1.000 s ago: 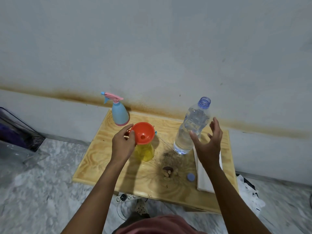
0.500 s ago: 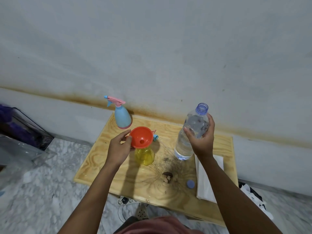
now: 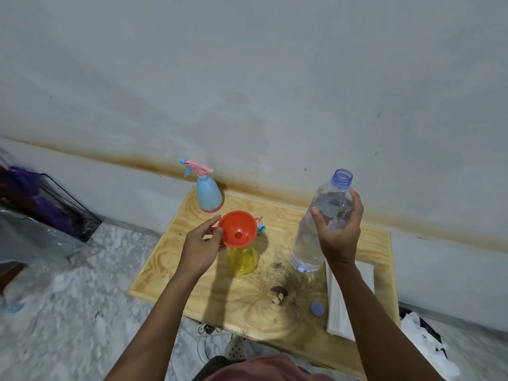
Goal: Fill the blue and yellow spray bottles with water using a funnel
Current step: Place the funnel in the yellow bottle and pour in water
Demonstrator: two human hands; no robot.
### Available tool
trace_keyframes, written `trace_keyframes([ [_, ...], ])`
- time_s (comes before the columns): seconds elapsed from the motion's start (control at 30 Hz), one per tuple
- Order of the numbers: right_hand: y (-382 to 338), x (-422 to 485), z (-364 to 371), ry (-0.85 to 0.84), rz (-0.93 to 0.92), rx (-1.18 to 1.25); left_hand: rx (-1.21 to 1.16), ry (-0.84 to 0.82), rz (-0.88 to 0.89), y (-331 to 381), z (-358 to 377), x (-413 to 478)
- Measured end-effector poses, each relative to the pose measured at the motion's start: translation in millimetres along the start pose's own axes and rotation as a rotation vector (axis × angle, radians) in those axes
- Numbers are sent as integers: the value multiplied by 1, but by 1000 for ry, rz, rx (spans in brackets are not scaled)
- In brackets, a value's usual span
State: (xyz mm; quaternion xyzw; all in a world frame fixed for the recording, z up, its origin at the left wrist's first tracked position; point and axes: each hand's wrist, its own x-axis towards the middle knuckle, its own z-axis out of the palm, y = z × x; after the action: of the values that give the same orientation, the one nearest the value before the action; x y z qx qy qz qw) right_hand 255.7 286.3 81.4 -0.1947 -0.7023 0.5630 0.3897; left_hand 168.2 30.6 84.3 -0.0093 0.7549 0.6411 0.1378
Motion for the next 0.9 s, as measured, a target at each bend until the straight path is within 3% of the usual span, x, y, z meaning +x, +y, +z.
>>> trace_keyframes([
  [0.2, -41, 6, -7, -102, -65, -14, -38, -6, 4, 1, -2, -6],
  [0.4, -76, 10, -10, -323, -135, -101, 0, -5, 39, 0, -5, -6],
  [0.57, -83, 4, -9, -533, -66, -117, 8, 5, 48, 0, -2, -6],
  [0.9, -68, -26, -9, -714, 112, -159, 11, 10, 46, -2, 1, -6],
])
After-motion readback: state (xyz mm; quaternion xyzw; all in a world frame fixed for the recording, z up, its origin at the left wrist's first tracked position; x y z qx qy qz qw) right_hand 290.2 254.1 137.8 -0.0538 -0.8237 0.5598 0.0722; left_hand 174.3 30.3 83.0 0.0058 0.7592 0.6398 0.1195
